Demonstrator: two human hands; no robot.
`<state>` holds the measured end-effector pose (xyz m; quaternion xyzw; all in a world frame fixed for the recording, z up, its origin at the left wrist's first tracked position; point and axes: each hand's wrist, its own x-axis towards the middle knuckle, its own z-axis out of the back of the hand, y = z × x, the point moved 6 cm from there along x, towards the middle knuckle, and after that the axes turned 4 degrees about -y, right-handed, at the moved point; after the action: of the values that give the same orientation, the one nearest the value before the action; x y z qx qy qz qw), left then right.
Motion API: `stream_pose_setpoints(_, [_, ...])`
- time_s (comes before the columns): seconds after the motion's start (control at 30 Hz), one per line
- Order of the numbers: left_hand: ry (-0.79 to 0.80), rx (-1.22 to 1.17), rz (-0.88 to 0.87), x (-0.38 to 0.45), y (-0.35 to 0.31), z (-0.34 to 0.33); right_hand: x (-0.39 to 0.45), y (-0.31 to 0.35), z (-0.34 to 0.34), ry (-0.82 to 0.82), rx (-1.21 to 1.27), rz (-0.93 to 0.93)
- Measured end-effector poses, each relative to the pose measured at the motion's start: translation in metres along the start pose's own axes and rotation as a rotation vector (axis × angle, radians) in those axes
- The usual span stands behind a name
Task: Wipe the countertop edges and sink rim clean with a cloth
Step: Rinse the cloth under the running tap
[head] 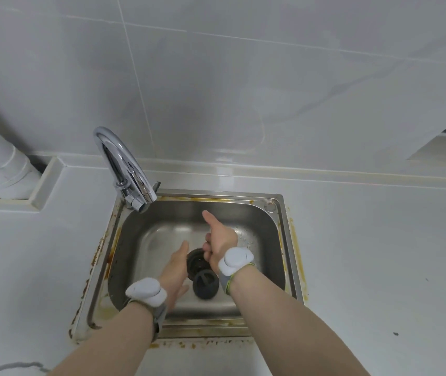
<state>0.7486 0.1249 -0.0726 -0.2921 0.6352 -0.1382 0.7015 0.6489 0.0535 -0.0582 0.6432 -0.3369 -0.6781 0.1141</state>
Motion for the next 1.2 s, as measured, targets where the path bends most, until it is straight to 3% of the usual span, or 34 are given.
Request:
stream_pose_setpoints(0.27, [-0.074,-0.155,-0.016,0.011,-0.008,0.028,0.003,-0.008,-0.003,-0.053,-0.039,-0.029])
stream_pose_setpoints(0.53, [-0.051,-0.068,-0.078,0.010,-0.033,0.017,-0.007,-0.014,-0.004,-0.053,-0.014,-0.033])
stream_pose_setpoints(0.77, [0.090,0.047,-0.084,-0.022,-0.046,0.005,-0.011,0.000,-0.002,0.194,-0.045,-0.034])
stream_pose_setpoints(0.93, [0.219,0.089,-0.127,-0.028,-0.058,-0.006,-0.033,0.024,0.020,0.189,-0.262,0.118])
stream_pose_setpoints(1.03, [0.139,0.119,-0.223,-0.021,-0.068,-0.002,-0.050,0.033,0.024,0.254,-0.360,0.204])
stream_pose_setpoints(1.2, [0.132,-0.091,-0.203,-0.025,-0.076,0.005,-0.065,0.044,0.046,0.104,-0.366,0.370])
